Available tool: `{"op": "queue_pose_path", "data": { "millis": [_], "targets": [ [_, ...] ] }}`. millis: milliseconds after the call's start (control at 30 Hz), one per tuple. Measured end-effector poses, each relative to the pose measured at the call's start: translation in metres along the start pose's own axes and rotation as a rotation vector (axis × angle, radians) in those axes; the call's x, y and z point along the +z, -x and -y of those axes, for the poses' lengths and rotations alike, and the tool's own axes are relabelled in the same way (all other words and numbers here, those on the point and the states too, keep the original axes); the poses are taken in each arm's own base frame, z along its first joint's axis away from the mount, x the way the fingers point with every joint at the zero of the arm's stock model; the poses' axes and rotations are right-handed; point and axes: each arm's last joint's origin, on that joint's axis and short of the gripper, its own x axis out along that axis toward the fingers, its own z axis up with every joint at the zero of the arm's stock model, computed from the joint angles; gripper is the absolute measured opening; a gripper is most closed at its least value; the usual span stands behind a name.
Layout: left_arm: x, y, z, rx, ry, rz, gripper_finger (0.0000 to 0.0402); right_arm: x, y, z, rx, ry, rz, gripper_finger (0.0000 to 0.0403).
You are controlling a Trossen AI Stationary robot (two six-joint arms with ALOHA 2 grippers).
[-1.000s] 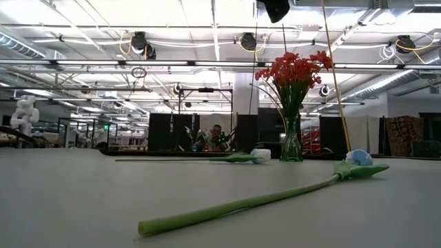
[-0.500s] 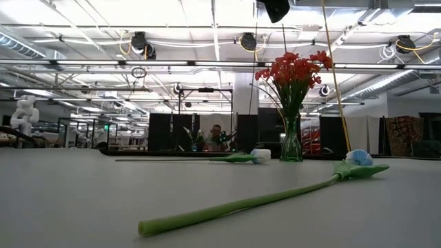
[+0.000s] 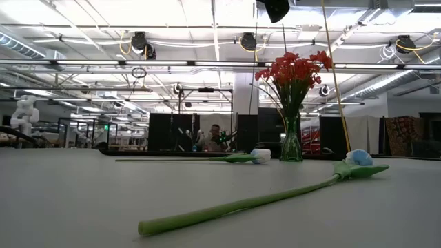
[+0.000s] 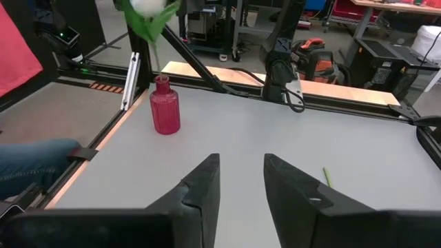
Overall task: Sort flowers into vase by color
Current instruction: Put the bottom left white tulip flower into the red vase, then put the bottom white tulip flower into the red vase
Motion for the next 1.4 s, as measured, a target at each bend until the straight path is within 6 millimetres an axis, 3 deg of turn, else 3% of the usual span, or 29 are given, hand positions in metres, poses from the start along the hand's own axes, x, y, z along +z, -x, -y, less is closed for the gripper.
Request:
{"op": "queue_pose_path", "data": {
  "millis": [233, 400, 633, 800, 867, 1033, 1133, 1400],
  "targets": [
    [0.038, 0.007, -0.026, -0.013, 0.002, 0.027, 0.0241, 0.0, 0.0, 0.0, 0.001, -0.004, -0.003, 0.0105],
    [0.082, 0.002, -0.064, 0.118, 0.008, 0.125, 0.0242, 0.0, 0.0, 0.0, 0.0, -0.006, -0.003, 0.0105],
    [0.138, -0.029, -0.13, 0.283, -0.045, 0.021, 0.0222, 0.0, 0.0, 0.0, 0.0, -0.007, -0.005, 0.0105],
    [0.157, -0.063, -0.164, 0.198, -0.117, -0.043, 0.0203, -0.002, 0.0, 0.0, 0.001, -0.023, -0.021, 0.0105],
    [0.161, -0.078, -0.175, 0.206, -0.174, -0.052, 0.0197, -0.005, 0.0, 0.0, 0.002, -0.026, -0.048, 0.0105],
    [0.158, -0.102, -0.195, 0.415, -0.411, -0.165, 0.0191, -0.012, 0.0, -0.006, 0.012, -0.046, -0.124, 0.0105],
    [0.15, -0.113, -0.201, 0.451, -0.392, -0.215, 0.0191, -0.014, 0.001, -0.018, 0.049, -0.036, -0.169, 0.0105],
    [0.119, -0.128, -0.199, 0.215, -0.225, -0.311, 0.0191, -0.014, -0.004, -0.046, 0.121, -0.078, -0.461, 0.0116]
  ]
}}
